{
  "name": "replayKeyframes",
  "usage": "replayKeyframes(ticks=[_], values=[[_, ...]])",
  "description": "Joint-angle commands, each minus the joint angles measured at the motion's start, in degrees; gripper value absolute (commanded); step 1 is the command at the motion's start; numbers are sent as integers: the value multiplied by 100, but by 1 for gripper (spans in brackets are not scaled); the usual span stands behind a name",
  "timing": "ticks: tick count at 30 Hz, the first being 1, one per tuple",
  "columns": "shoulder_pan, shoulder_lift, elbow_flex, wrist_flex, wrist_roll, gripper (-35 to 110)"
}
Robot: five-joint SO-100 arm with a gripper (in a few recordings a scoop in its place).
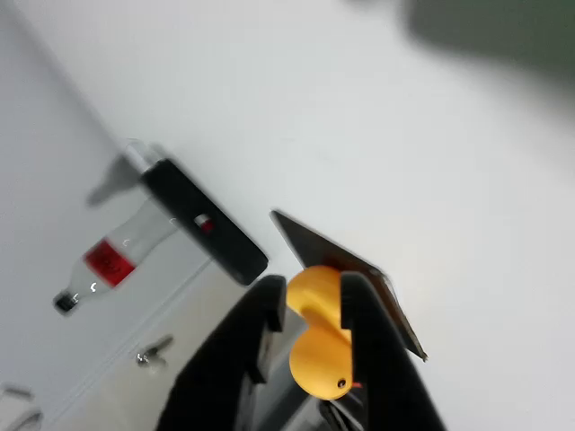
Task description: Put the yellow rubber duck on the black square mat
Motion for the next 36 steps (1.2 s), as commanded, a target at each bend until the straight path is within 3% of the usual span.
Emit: replayKeyframes(ticks=[1,36], values=[[-246,97,70,53,18,7],[-527,141,158,0,35,7]])
